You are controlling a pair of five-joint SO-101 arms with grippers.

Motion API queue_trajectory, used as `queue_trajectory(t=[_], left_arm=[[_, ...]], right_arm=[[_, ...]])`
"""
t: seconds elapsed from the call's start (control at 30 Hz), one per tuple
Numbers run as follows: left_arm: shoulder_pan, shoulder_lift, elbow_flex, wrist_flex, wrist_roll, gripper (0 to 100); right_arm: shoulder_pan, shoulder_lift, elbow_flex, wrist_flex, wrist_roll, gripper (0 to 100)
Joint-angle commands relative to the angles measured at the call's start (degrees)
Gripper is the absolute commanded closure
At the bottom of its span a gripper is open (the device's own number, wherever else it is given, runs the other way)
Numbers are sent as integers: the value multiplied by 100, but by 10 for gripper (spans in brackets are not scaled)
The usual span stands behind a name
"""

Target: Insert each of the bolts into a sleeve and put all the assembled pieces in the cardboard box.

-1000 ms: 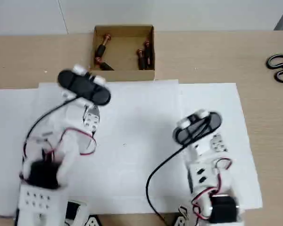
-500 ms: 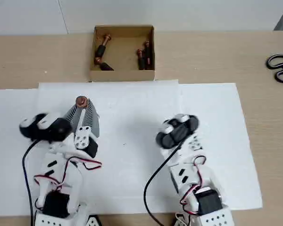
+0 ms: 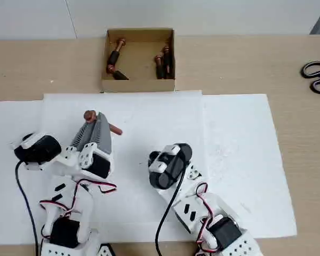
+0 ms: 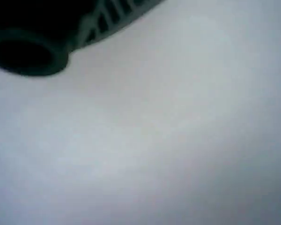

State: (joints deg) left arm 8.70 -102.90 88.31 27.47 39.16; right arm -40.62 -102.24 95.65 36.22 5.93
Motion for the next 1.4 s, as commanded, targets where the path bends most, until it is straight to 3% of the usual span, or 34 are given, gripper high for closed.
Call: queue_trajectory(t=[0.0,0.3,0.63,1.07,1.23,1.37], left_arm=[[396,-105,-13,202,62,994],[1073,-105,-40,659,62,993],[1495,-105,-268,958,70,993],[1547,-105,-286,1855,70,993],[2163,-97,-101,1996,53,993],[2224,-97,180,2031,-70,993]], right_arm=[[-136,-31,88,-180,-70,997],[-127,-31,88,-180,-62,997],[-119,-31,88,-180,-79,997],[-119,-31,-18,-233,-62,997],[-163,-31,-35,-470,-62,997],[-154,-31,-105,-462,-53,997]])
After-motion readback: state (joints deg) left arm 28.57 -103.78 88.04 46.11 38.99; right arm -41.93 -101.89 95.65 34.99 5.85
